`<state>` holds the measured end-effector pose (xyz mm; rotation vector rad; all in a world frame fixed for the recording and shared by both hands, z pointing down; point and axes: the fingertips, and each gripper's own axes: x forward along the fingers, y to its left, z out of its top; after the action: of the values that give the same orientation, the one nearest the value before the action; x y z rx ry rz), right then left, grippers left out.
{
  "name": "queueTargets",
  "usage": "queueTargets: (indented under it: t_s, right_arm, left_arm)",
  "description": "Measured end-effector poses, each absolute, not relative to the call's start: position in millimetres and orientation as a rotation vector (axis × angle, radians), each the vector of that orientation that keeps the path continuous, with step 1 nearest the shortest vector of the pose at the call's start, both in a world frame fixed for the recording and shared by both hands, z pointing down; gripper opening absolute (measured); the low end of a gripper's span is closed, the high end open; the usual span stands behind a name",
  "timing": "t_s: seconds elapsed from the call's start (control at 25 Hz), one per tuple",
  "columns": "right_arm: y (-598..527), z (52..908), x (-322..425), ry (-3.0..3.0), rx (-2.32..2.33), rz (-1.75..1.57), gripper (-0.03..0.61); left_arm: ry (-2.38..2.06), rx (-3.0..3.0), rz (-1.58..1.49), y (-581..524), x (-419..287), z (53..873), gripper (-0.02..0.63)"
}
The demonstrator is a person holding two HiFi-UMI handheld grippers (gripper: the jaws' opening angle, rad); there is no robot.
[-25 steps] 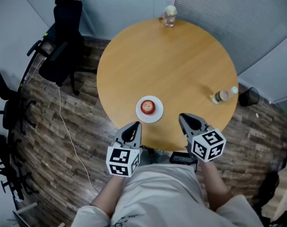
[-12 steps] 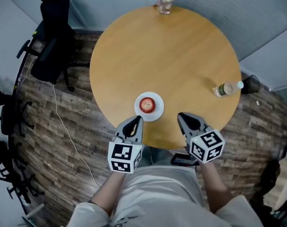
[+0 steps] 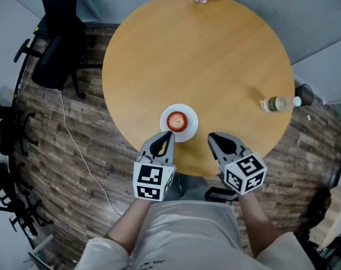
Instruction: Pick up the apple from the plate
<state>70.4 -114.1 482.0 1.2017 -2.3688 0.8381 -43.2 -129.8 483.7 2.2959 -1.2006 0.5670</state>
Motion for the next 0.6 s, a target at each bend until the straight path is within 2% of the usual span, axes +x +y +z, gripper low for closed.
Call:
queueTargets:
  t_s: [0.2,0.4,0.52,0.6]
  right_arm:
    - [-119,490,70,-2.357,1.197,0.868,0.031]
    - [-123,500,74,-2.339,1.204,0.898,0.031]
    - [-123,505,73,-2.332,1.195,0.903,0.031]
    - [-123,508,69,-2.332,1.184,0.916,0.031]
  left_arm:
    - [-1.16,2.289,0.612,-131,-38,500,0.015]
    - [-1.126,2.297,0.663,-134,-34,515,0.131]
    - [-1.067,2.308,0.695,-133,-25,530,0.24]
    - [-1.049,2.303,0.723,-133,-23,539,0.29]
